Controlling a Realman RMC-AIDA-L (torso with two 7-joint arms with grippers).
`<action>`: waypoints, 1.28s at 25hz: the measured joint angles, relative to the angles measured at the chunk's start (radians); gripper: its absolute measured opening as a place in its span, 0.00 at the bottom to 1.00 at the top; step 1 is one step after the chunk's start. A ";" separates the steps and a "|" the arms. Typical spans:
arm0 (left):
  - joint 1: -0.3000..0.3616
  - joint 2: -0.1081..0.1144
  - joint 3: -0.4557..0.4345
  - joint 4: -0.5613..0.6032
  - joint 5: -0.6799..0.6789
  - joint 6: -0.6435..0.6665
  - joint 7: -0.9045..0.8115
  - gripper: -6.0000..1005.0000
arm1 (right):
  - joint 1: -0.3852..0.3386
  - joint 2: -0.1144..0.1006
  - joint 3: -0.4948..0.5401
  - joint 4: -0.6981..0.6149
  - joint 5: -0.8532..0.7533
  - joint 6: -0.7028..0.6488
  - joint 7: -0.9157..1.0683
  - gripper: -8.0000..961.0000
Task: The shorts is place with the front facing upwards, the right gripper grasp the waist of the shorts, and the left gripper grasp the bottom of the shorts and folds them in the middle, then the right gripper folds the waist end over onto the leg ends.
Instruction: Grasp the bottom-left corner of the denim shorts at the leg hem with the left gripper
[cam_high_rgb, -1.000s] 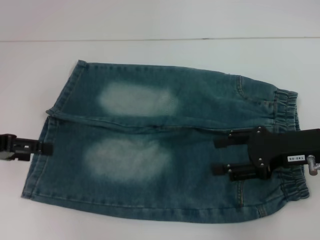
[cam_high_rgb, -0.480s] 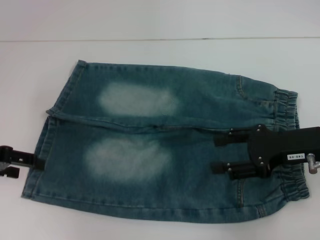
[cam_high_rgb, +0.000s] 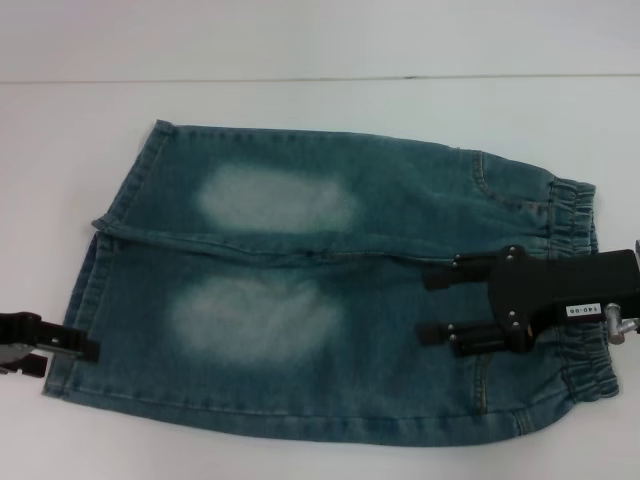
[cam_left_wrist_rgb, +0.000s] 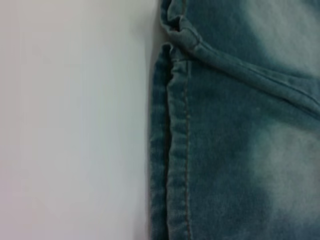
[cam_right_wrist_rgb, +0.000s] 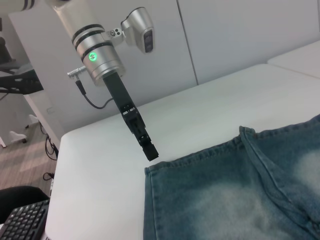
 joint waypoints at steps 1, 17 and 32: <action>-0.001 0.000 0.000 -0.003 0.002 -0.003 0.000 0.88 | 0.000 0.000 -0.002 0.000 0.000 0.003 0.000 0.80; -0.006 -0.002 0.029 -0.034 0.017 -0.031 0.001 0.88 | 0.001 0.002 -0.006 0.006 0.002 0.005 -0.009 0.80; -0.015 -0.002 0.053 -0.040 0.018 -0.049 0.001 0.88 | 0.001 0.002 -0.007 0.013 0.001 0.011 -0.009 0.81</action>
